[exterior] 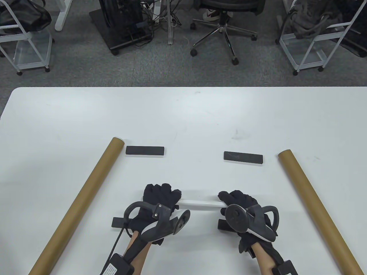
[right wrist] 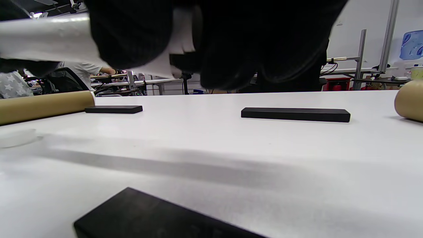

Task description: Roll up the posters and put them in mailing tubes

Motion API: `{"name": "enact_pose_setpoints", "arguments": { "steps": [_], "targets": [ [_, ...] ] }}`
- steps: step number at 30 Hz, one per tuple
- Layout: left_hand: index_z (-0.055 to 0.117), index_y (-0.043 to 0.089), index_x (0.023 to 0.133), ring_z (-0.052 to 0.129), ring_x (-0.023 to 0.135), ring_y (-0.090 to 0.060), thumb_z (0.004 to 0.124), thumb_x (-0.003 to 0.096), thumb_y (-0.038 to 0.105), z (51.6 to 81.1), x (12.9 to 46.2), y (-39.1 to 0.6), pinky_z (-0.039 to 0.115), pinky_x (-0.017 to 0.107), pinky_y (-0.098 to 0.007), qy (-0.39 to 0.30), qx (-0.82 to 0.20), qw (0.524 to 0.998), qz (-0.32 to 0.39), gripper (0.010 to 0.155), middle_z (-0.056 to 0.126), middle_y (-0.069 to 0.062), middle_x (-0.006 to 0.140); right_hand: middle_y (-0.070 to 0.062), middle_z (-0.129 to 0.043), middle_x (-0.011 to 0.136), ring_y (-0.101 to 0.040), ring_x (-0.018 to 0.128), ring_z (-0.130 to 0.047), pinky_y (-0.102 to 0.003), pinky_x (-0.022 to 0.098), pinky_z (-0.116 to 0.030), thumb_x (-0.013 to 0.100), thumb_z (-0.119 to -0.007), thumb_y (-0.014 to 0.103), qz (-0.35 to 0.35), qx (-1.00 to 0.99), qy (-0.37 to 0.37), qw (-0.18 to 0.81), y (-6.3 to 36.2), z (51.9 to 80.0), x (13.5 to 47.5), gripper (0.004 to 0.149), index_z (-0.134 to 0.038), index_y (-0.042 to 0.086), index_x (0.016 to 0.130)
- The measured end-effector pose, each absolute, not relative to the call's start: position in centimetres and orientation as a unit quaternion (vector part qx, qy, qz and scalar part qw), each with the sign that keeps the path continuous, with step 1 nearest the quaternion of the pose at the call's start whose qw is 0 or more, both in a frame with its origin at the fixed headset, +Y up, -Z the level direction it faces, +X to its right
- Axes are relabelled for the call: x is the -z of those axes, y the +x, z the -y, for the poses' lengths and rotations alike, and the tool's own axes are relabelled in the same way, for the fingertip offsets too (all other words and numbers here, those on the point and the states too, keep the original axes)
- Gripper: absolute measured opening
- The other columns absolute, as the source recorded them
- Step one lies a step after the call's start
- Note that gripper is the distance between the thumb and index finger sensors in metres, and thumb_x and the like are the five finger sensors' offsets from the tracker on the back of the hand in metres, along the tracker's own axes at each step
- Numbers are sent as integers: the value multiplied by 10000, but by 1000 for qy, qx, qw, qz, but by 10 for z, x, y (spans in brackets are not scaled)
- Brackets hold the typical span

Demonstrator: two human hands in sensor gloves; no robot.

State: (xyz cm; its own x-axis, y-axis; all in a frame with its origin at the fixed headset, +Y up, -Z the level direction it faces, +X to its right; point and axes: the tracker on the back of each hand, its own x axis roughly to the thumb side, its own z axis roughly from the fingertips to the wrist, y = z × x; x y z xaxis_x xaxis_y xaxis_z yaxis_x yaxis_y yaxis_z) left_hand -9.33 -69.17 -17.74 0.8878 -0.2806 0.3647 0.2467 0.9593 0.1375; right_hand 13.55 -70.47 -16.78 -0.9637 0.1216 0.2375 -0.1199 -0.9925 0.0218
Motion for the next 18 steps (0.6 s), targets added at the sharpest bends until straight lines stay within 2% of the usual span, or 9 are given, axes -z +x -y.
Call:
{"name": "enact_pose_setpoints", "arguments": {
  "steps": [2,3,6,8,11,14,15,16,18],
  "targets": [
    [539,358,1127,972,779,-187,715,460,468,692,178,-93,745,765,-521,42,133,971,196,698,875,82,899,-46,-840,898,-290,679,-948,-593,638,-742,471,-726,357,-9,-990,121,66,137,705,168,540,-678,219,991],
    [511,351,1136,985,777,-181,711,459,471,692,178,-93,754,762,-513,45,132,971,196,716,886,86,897,-52,-837,906,-293,686,-949,-595,639,-741,476,-718,352,-10,-990,122,67,138,706,168,540,-673,214,997],
    [564,381,1083,1000,769,-185,682,469,458,691,177,-92,763,755,-516,52,136,969,198,630,901,82,892,-123,-743,964,-339,735,-881,-633,652,-701,509,-702,335,-27,-987,125,95,138,707,169,579,-584,152,1045],
    [575,392,1047,984,756,-186,656,476,451,691,176,-91,750,759,-524,51,133,969,202,580,889,82,884,-114,-730,924,-311,669,-859,-633,652,-695,485,-737,372,-28,-989,121,82,137,707,169,625,-563,141,1039],
    [571,394,1020,957,703,-181,663,485,438,691,176,-89,733,763,-535,54,139,968,202,544,874,97,837,-45,-784,824,-251,566,-878,-599,633,-731,471,-740,386,0,-993,110,41,135,704,168,547,-621,201,971],
    [605,400,988,969,670,-166,684,490,451,690,175,-89,747,757,-525,59,146,966,205,507,890,102,805,-28,-818,785,-244,534,-893,-589,620,-748,481,-722,387,1,-993,108,49,134,703,167,483,-675,224,932],
    [630,396,976,970,680,-165,692,488,455,690,175,-90,746,760,-522,58,139,967,205,495,892,105,803,-31,-825,787,-251,542,-900,-591,620,-748,480,-722,387,0,-992,112,51,135,704,167,474,-690,228,926],
    [650,394,969,967,712,-173,699,486,454,691,175,-90,743,760,-525,58,135,968,204,489,889,106,820,-64,-796,849,-284,603,-891,-614,633,-724,476,-727,389,-2,-992,113,55,135,705,167,476,-709,230,925],
    [688,396,963,912,824,-226,705,483,460,691,175,-90,713,771,-548,58,133,969,202,485,820,39,944,-134,-717,945,-349,699,-847,-652,653,-677,471,-732,394,-6,-992,112,52,134,704,167,497,-719,227,938]
  ]
}}
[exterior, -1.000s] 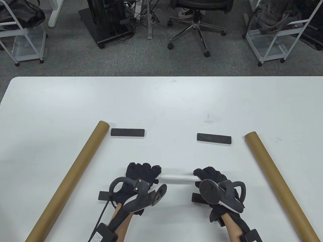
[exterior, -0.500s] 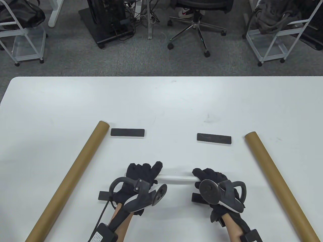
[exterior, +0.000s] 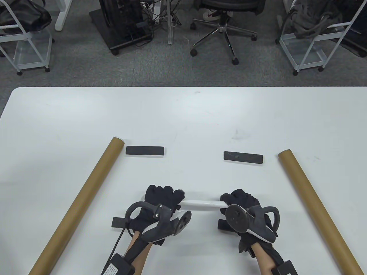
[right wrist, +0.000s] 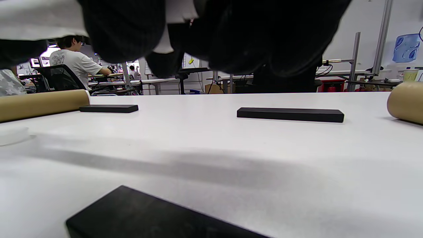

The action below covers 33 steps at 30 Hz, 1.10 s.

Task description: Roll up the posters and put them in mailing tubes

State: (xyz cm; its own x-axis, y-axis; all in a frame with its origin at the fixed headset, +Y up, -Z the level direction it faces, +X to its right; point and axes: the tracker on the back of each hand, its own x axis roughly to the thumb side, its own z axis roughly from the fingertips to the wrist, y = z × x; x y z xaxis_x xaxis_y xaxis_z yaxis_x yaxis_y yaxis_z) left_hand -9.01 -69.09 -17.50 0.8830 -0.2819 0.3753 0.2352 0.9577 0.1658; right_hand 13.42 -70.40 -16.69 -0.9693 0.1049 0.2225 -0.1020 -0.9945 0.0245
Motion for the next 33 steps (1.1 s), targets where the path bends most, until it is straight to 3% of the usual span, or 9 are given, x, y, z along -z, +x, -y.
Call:
{"name": "enact_pose_setpoints", "arguments": {
  "steps": [2,6,12,16,18,20,23,29,33],
  "targets": [
    [718,403,955,851,870,-266,716,478,463,690,174,-89,677,780,-577,61,146,968,196,481,745,-7,1004,-172,-646,987,-396,752,-795,-687,664,-628,463,-739,396,-11,-992,117,46,131,703,166,524,-713,221,956],
    [735,406,989,872,830,-243,725,467,460,690,174,-87,698,775,-570,66,166,965,194,525,768,15,964,-77,-749,866,-305,657,-862,-642,655,-687,459,-744,384,-2,-992,125,32,128,701,166,570,-679,192,992],
    [569,377,1115,965,786,-188,718,457,456,693,177,-91,749,765,-517,57,154,967,195,680,867,75,909,-22,-890,839,-239,567,-969,-574,638,-756,452,-721,387,-1,-991,127,32,130,701,167,643,-568,204,1049],
    [654,398,1025,1012,804,-190,683,461,456,691,177,-92,762,762,-511,78,150,965,199,567,920,81,908,-121,-838,954,-314,686,-961,-611,644,-733,500,-653,349,-11,-991,128,44,130,703,166,539,-602,217,1020],
    [673,387,1015,979,849,-216,644,469,444,692,177,-90,742,769,-526,70,158,965,197,549,903,84,918,-230,-609,1089,-459,864,-791,-679,663,-647,510,-649,330,-25,-989,130,62,129,705,166,533,-619,188,1022],
    [687,374,1017,946,875,-243,624,474,432,693,176,-90,728,770,-540,75,158,965,196,550,882,66,935,-254,-556,1085,-469,864,-741,-692,668,-620,515,-648,328,-19,-990,128,56,128,705,165,543,-620,166,1033],
    [721,365,1015,883,900,-286,623,476,434,693,177,-89,692,778,-575,68,162,966,190,551,803,6,993,-165,-646,1002,-408,796,-787,-677,665,-639,521,-644,311,-5,-990,138,41,125,702,164,546,-605,154,1042],
    [637,362,1070,973,808,-235,595,490,420,693,177,-92,753,755,-539,59,150,968,194,584,885,43,935,-132,-763,997,-385,783,-889,-647,656,-691,543,-622,306,-9,-988,147,48,127,703,164,523,-545,210,1052],
    [645,365,1051,964,783,-238,546,505,404,693,177,-93,740,758,-545,52,129,970,197,556,886,47,914,-124,-752,999,-371,781,-881,-642,661,-690,481,-728,370,5,-990,137,39,127,702,163,600,-566,223,1040]
  ]
}}
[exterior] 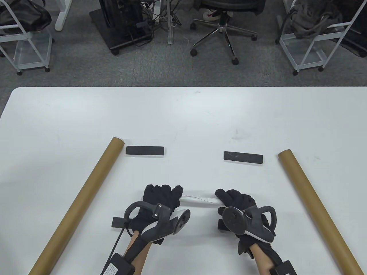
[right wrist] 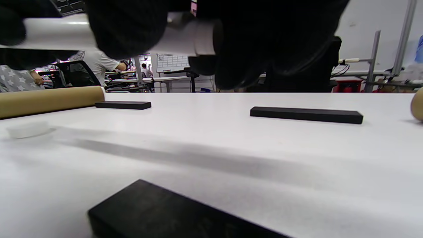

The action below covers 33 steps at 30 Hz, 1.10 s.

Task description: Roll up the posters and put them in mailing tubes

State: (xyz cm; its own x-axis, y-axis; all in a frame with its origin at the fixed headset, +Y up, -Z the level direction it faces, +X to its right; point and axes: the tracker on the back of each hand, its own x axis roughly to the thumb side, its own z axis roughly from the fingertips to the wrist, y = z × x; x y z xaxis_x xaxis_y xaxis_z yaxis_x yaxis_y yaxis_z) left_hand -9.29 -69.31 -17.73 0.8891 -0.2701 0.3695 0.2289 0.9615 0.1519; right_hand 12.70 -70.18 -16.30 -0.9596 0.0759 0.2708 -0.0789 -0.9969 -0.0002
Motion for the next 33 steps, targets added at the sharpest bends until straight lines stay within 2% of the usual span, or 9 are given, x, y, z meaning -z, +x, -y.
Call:
{"name": "enact_pose_setpoints", "arguments": {
  "steps": [2,5,7,10,14,24,26,28,33],
  "targets": [
    [629,348,1066,941,785,-254,522,517,400,694,178,-93,718,767,-559,41,111,971,206,561,869,26,922,-82,-818,945,-331,728,-932,-616,647,-726,478,-735,346,25,-990,138,14,127,700,164,538,-638,242,996],
    [552,335,1105,908,793,-268,491,539,418,692,176,-92,692,777,-577,21,90,971,222,575,837,10,939,-86,-826,943,-334,725,-938,-617,644,-728,487,-702,323,18,-992,128,12,129,701,164,509,-655,244,988],
    [521,338,1110,899,794,-257,567,520,478,692,175,-90,691,780,-576,19,105,968,229,608,825,17,937,-99,-816,956,-347,736,-931,-625,644,-721,494,-683,310,19,-992,127,14,129,702,165,502,-655,241,990],
    [597,340,1062,951,770,-217,630,496,450,693,175,-85,737,763,-542,47,152,964,214,577,872,67,898,-96,-794,970,-354,753,-913,-632,651,-707,497,-682,314,25,-991,127,17,129,701,165,504,-653,238,995],
    [666,323,1033,968,791,-216,654,487,443,697,176,-84,743,762,-536,40,165,964,206,559,894,73,898,-78,-809,960,-344,746,-921,-625,649,-713,493,-695,323,20,-991,131,13,127,703,165,505,-667,239,990],
    [654,364,1031,970,771,-210,654,486,442,698,185,-92,743,759,-531,29,140,972,188,551,897,79,887,-111,-757,1015,-377,809,-879,-643,659,-692,504,-699,346,-11,-991,123,41,126,701,181,547,-616,226,1031],
    [653,366,1034,970,769,-210,657,487,445,698,186,-92,742,761,-529,29,149,972,182,553,898,80,884,-141,-694,1062,-405,859,-836,-652,667,-677,492,-726,341,-41,-993,107,40,128,697,184,610,-561,194,1062],
    [656,362,1037,969,768,-210,660,487,446,699,188,-94,742,759,-531,27,157,972,174,556,899,76,884,-157,-670,1080,-433,879,-810,-662,669,-665,486,-733,351,-24,-995,83,48,136,688,189,640,-547,173,1072],
    [659,359,1040,968,770,-213,663,491,448,700,193,-104,740,760,-532,16,159,976,151,557,900,75,885,-224,-545,1156,-533,975,-668,-712,685,-587,491,-728,378,-47,-995,3,83,167,672,200,723,-455,132,1113]
  ]
}}
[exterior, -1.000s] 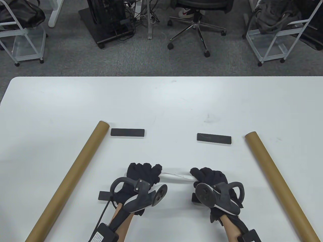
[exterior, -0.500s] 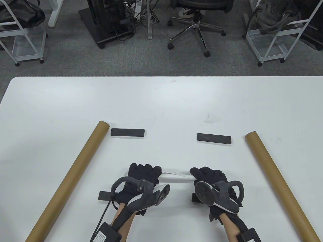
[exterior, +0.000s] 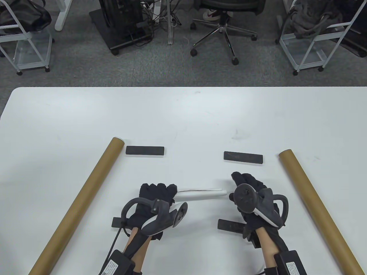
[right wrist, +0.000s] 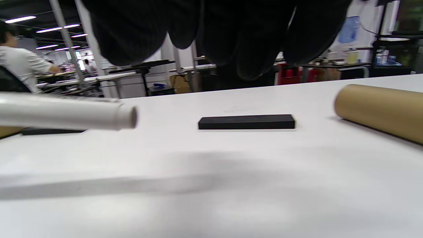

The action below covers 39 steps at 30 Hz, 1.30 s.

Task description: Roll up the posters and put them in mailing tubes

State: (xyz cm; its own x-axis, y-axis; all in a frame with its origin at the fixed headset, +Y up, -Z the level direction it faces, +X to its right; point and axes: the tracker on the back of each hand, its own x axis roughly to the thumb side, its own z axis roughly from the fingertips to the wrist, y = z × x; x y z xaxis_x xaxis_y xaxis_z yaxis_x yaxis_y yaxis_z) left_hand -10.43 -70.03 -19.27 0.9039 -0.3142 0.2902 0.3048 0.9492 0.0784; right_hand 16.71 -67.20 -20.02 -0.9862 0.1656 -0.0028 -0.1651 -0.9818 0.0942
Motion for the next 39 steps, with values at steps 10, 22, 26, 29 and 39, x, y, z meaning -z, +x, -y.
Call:
{"name": "enact_pose_setpoints", "arguments": {
  "steps": [10,22,26,29,39],
  "targets": [
    [662,361,1040,965,777,-216,666,491,449,700,200,-116,736,761,-534,3,127,983,132,556,898,71,890,-376,-286,1196,-646,1048,-411,-797,690,-430,486,-730,413,-88,-986,-134,42,240,677,211,896,-277,-4,1137],
    [661,353,1044,965,782,-219,663,492,452,699,200,-115,735,762,-536,8,119,983,137,560,897,70,895,-435,-202,1178,-724,1023,-330,-876,639,-380,477,-723,465,-161,-958,-233,39,308,719,212,1017,-116,-34,1122],
    [663,352,1043,965,782,-220,663,493,451,699,201,-115,734,763,-537,9,119,983,138,559,897,69,895,-425,-295,1178,-689,1025,-437,-853,646,-469,498,-714,434,-210,-945,-249,25,319,737,210,974,-142,-50,1121],
    [659,354,1044,965,782,-218,662,493,452,701,203,-113,734,763,-536,4,120,983,139,560,897,71,894,-375,-314,1179,-644,1019,-482,-810,666,-515,496,-731,404,-190,-948,-255,-21,320,745,209,963,-139,-31,1119],
    [665,358,1040,968,777,-219,665,491,451,699,202,-114,735,761,-536,-1,124,983,137,557,900,69,891,-286,-515,1109,-533,921,-686,-685,654,-645,492,-733,323,-178,-956,-227,-47,319,749,212,858,-264,-23,1121]
  ]
}}
